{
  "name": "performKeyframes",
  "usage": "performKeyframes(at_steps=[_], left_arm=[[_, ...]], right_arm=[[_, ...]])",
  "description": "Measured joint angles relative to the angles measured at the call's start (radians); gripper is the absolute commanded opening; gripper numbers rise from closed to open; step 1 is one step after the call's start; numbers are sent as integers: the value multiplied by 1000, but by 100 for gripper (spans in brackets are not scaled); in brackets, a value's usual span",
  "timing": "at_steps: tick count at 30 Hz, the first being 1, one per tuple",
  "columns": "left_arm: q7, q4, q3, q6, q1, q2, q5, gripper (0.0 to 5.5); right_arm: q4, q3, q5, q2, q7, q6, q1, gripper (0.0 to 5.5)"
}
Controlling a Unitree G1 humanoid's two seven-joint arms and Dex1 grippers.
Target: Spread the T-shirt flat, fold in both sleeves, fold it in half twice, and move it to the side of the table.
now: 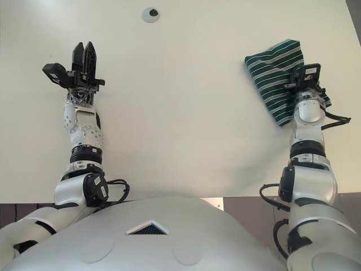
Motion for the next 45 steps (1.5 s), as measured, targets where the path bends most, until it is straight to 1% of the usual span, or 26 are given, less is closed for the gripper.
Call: performKeyframes(at_steps=[3,4,6,8,10,11,12,15,17,20,23,25,31,39,45], left_arm=[[-1,3,3,-12,0,-1,0,165],[1,-1,3,-20,0,-3,0,165],[25,-38,4,-42,3,-22,2,165],[70,-96,2,-78,3,-47,14,165],[128,-139,-3,-131,5,-77,46,165],[157,-156,-8,-166,6,-97,63,165],[189,-164,-18,-208,7,-128,88,165],[250,-139,-50,-295,27,-174,173,165],[333,-65,-85,-391,46,-180,331,165],[537,30,-114,-545,29,-165,583,165],[704,113,-118,-590,-2,-142,697,165],[765,159,-125,-609,-25,-125,717,165],[834,228,-183,-657,-53,-98,736,165],[892,230,-231,-703,-45,-84,746,165],[924,222,-247,-717,-39,-75,746,165]], right_arm=[[-7,-39,24,-6,-11,-20,-23,170],[-46,-59,29,-14,-35,-50,-17,170],[-192,-91,17,-20,-120,-149,9,170],[-406,-111,-61,-8,-244,-258,42,170],[-594,-112,-141,66,-342,-335,84,170],[-653,-81,-164,117,-357,-383,101,170],[-681,-20,-181,186,-351,-439,110,170],[-646,106,-175,301,-294,-551,131,170],[-520,171,-197,360,-263,-603,140,170],[-326,216,-241,414,-270,-678,164,170],[-253,215,-258,413,-310,-758,131,170],[-222,217,-285,413,-330,-787,118,170],[-198,223,-329,412,-380,-830,113,170],[-202,226,-334,409,-396,-853,118,170],[-205,228,-334,410,-396,-854,120,170]])
